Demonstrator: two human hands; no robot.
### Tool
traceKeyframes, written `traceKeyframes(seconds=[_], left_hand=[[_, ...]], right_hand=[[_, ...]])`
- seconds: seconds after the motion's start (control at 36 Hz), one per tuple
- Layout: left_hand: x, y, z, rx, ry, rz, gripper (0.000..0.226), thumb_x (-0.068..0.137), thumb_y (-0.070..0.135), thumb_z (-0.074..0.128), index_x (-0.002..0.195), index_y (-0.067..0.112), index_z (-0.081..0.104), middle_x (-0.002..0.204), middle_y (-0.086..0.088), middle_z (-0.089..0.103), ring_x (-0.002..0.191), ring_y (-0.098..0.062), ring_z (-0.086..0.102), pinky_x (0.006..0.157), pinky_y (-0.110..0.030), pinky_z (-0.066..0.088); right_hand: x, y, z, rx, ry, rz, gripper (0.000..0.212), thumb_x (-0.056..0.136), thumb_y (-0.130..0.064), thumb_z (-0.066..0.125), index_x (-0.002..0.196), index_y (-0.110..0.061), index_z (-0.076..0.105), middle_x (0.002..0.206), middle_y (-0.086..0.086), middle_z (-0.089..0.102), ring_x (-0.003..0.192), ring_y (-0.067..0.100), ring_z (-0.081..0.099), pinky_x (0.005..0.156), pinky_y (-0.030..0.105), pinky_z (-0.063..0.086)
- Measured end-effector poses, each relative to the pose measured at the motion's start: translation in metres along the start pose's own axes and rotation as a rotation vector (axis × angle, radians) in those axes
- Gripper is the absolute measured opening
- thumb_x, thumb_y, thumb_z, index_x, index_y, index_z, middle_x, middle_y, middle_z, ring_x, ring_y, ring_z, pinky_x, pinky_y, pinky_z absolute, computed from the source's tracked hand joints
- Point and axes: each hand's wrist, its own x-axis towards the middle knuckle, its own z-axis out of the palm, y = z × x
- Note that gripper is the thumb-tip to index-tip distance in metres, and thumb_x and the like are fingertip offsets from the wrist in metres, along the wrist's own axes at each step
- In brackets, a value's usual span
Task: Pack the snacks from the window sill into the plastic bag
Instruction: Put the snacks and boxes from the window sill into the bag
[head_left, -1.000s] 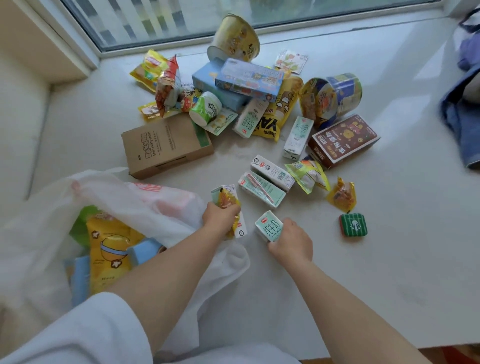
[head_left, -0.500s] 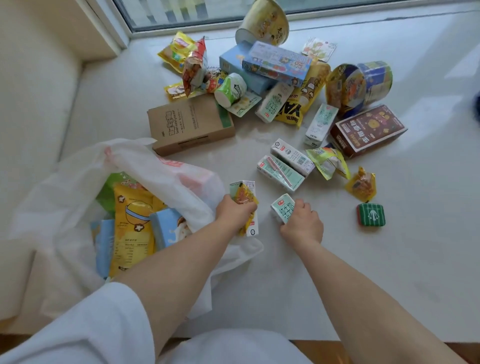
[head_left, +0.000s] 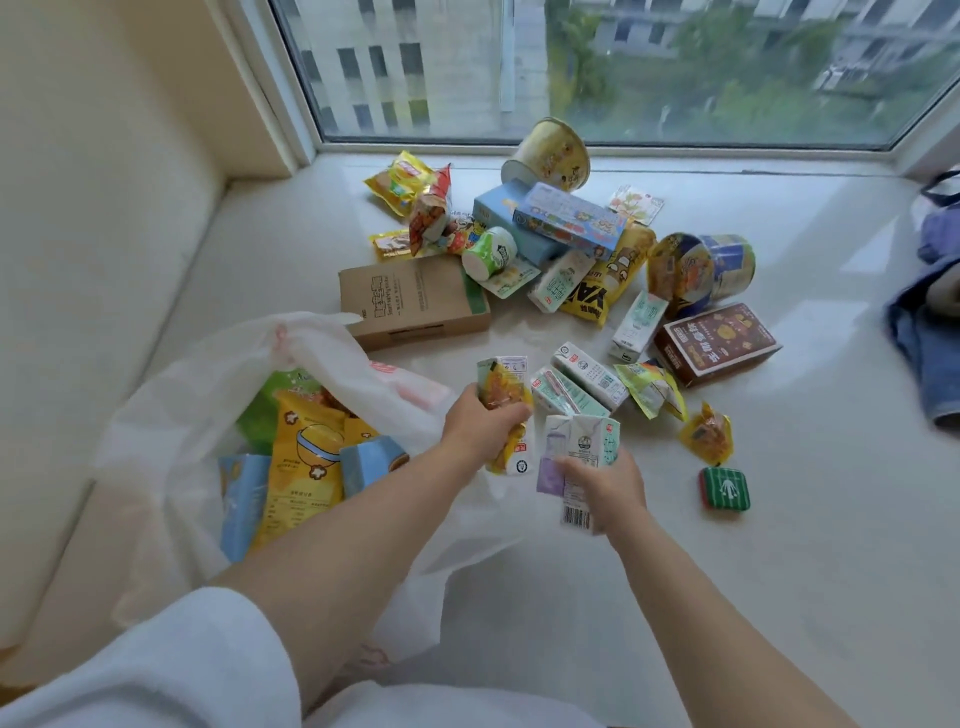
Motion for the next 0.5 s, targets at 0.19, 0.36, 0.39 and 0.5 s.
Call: traceKeyframes(seconds=[0.19,0.36,0.39,0.5], left_hand=[[-0.033,0.000,-0.056,-0.180,0.044,0.200,0.035,0.080,0.030,0.073,0.108,0.019,0.056,0.102,-0.001,0.066,0.096,-0.019,0.064,0.091,-0.038,0.052],[-0.053,-0.021,-0.117,-0.255,0.183,0.277,0.021,0.084,0.025,0.070,0.098,0.018,0.055,0.084,0.006,0.060,0.082,-0.013,0.060,0.076,-0.025,0.050],[-0.053,-0.027,-0.129,-0.253,0.219,0.275,0.023,0.083,0.025,0.070,0.099,0.019,0.056,0.087,0.005,0.062,0.085,-0.015,0.061,0.080,-0.029,0.051],[-0.053,-0.052,-0.171,-0.143,0.349,0.209,0.032,0.082,0.029,0.071,0.109,0.023,0.054,0.102,0.003,0.066,0.095,-0.019,0.064,0.087,-0.037,0.051]], right_hand=[[-0.042,-0.035,0.017,0.321,-0.093,-0.164,0.061,0.052,-0.028,0.075,0.108,-0.008,0.062,0.100,0.016,0.070,0.079,0.028,0.067,0.070,0.038,0.056],[-0.076,-0.056,0.064,0.385,-0.274,-0.223,0.029,0.069,-0.009,0.075,0.096,-0.010,0.064,0.082,0.006,0.071,0.069,0.019,0.069,0.059,0.027,0.055],[-0.080,-0.058,0.074,0.359,-0.298,-0.226,0.031,0.069,-0.010,0.075,0.098,-0.010,0.064,0.084,0.007,0.072,0.071,0.020,0.070,0.061,0.030,0.056],[-0.097,-0.061,0.117,0.233,-0.375,-0.202,0.055,0.058,-0.023,0.074,0.108,-0.005,0.061,0.098,0.017,0.071,0.081,0.030,0.070,0.069,0.040,0.058]])
